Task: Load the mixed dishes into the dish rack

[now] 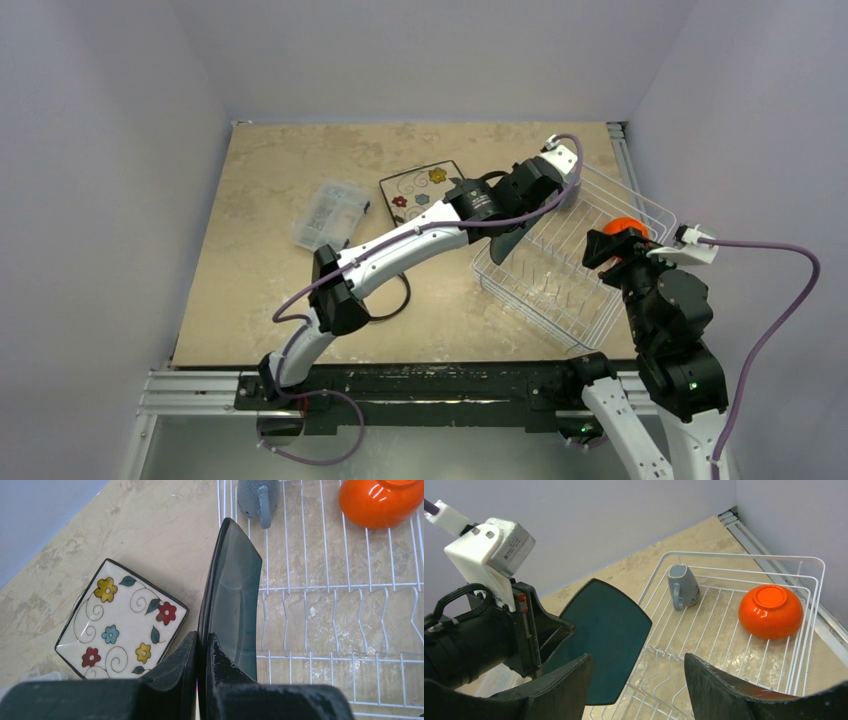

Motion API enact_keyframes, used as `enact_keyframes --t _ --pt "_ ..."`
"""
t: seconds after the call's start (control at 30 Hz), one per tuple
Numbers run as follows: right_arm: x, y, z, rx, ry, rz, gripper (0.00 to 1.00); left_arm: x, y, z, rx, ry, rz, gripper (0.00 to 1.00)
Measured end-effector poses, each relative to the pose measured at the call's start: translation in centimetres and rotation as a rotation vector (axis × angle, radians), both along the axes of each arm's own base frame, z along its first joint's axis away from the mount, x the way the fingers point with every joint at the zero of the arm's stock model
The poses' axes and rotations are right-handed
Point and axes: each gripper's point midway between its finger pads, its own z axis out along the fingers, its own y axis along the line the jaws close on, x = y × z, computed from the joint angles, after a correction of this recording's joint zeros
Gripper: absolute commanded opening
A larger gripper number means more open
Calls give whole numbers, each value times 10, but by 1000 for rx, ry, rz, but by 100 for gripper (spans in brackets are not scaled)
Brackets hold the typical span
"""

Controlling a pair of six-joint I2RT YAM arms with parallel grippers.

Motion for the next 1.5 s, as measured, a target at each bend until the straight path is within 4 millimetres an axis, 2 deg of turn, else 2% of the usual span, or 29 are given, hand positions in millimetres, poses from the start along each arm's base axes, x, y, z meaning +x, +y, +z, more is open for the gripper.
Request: enact_keyframes --t 0.47,0.77,1.03,1.23,1.37,1.5 --pt "0 0 -1 0 1 0 67 9 -5 -14 18 -28 17 0" --pt "-1 0 -2 1 -2 0 67 9 -14 -47 49 18 14 0" --pt "-1 0 -4 0 3 0 67 4 -14 -58 51 59 6 0" --pt "-1 0 -4 0 3 0 67 8 -11 -64 36 91 17 1" --pt "0 0 -4 0 4 0 67 14 -8 -67 13 121 33 20" --pt "0 0 -5 -1 5 0 67 21 -3 -73 -6 145 55 33"
